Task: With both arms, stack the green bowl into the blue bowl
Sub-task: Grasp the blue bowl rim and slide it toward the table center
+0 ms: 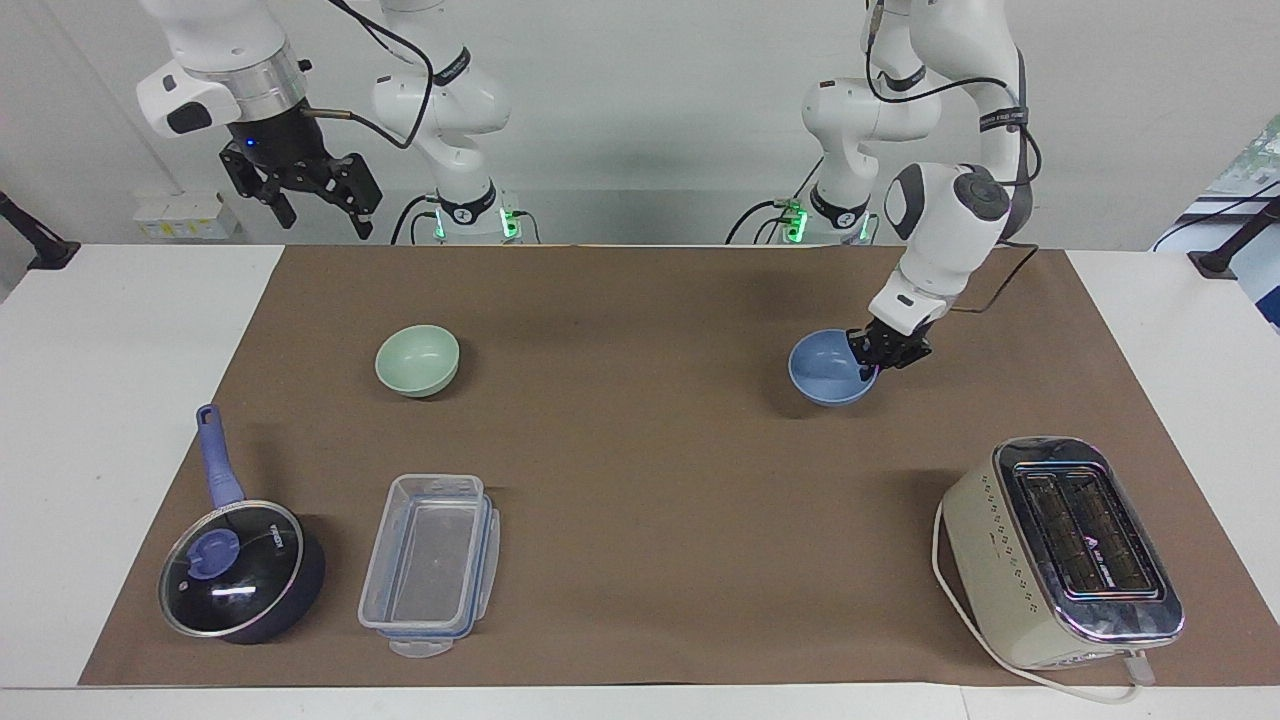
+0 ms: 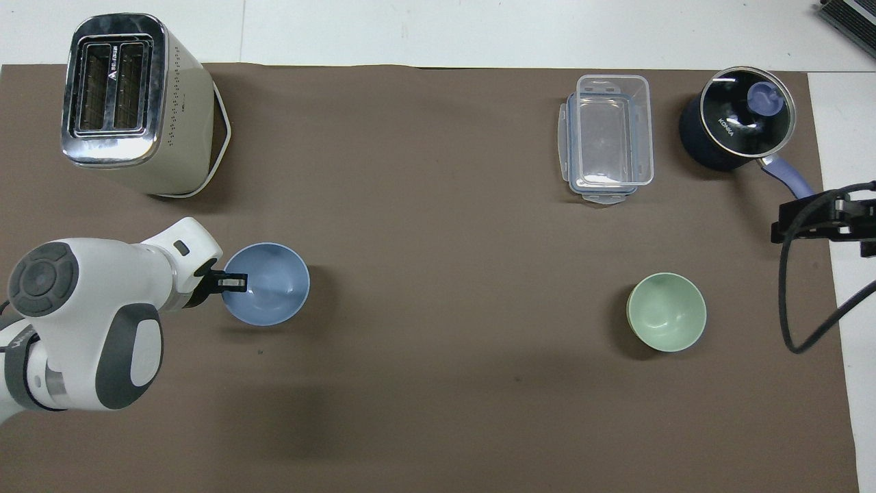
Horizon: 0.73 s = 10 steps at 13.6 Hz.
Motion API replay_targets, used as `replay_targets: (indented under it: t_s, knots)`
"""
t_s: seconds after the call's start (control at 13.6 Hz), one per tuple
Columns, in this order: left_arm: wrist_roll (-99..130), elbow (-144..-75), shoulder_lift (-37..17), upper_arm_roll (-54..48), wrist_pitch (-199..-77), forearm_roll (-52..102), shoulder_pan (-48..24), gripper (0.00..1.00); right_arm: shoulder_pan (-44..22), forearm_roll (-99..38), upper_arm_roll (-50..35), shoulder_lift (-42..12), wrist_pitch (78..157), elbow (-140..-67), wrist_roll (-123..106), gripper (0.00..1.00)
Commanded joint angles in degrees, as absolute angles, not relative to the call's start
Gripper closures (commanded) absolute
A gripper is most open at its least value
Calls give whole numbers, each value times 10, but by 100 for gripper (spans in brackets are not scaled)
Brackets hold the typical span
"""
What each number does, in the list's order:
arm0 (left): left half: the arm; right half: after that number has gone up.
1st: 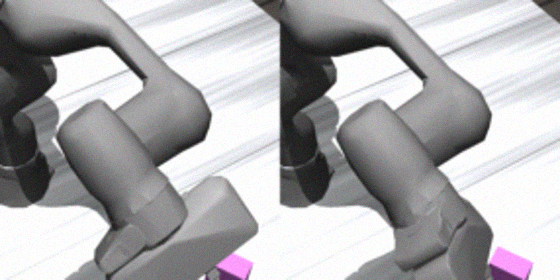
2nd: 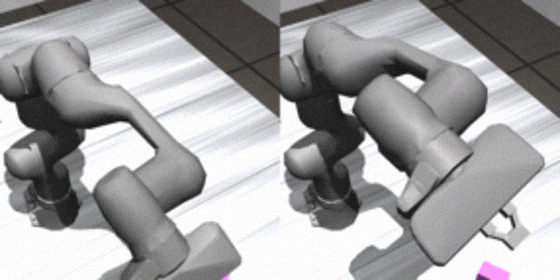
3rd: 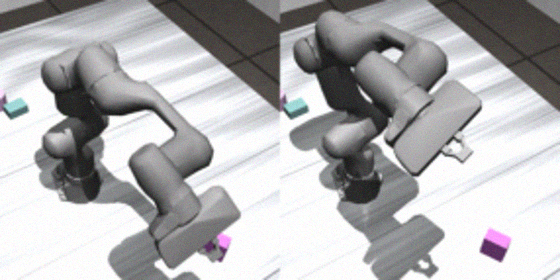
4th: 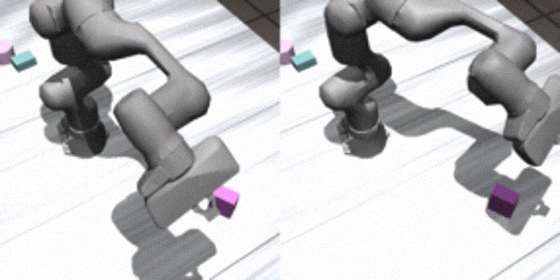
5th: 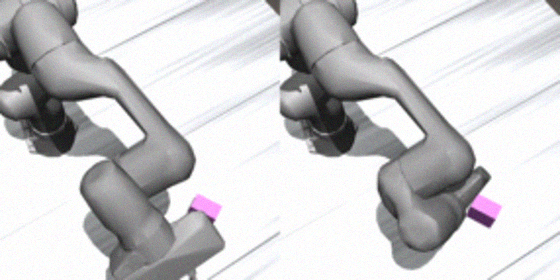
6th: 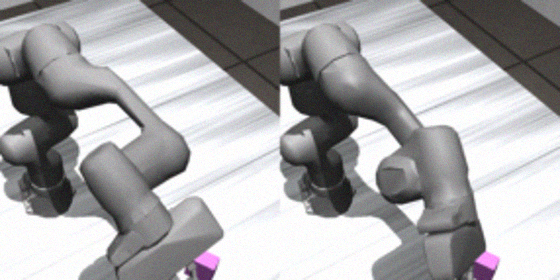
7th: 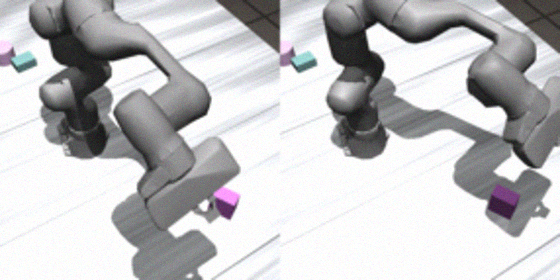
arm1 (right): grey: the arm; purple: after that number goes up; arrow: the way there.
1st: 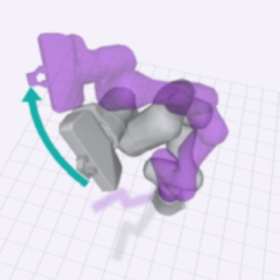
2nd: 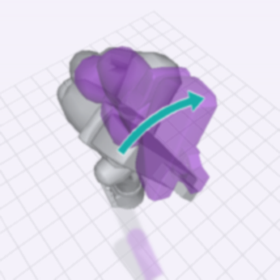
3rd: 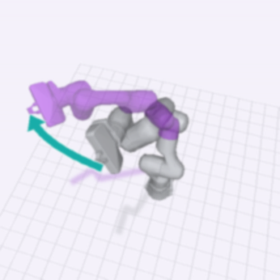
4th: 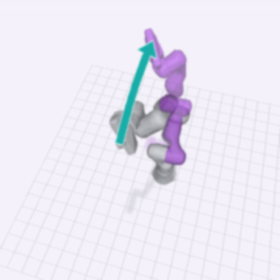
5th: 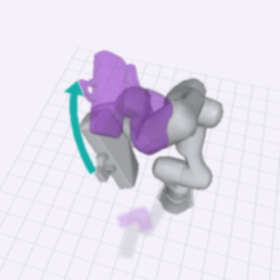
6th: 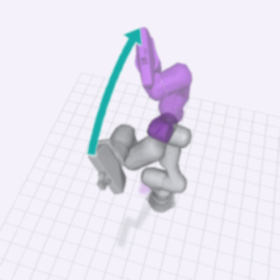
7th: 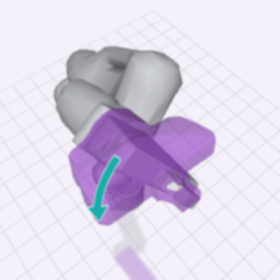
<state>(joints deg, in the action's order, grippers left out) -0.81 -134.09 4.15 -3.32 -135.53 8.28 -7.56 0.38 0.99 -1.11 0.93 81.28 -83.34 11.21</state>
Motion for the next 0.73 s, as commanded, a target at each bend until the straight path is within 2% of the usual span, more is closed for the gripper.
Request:
replay_targets:
  t_s: [0.0,0.29,0.66]
  knots:
    - [-7,-1339,61,-33,-1336,119,-84,100,15,-2,-11,18,817,-841,98,0]
    - [18,-1339,62,-38,-1346,144,-150,100,15,-2,-11,18,817,-842,98,0]
    - [140,-1346,32,-37,-1429,147,-270,100,15,-2,-11,18,816,-843,98,0]
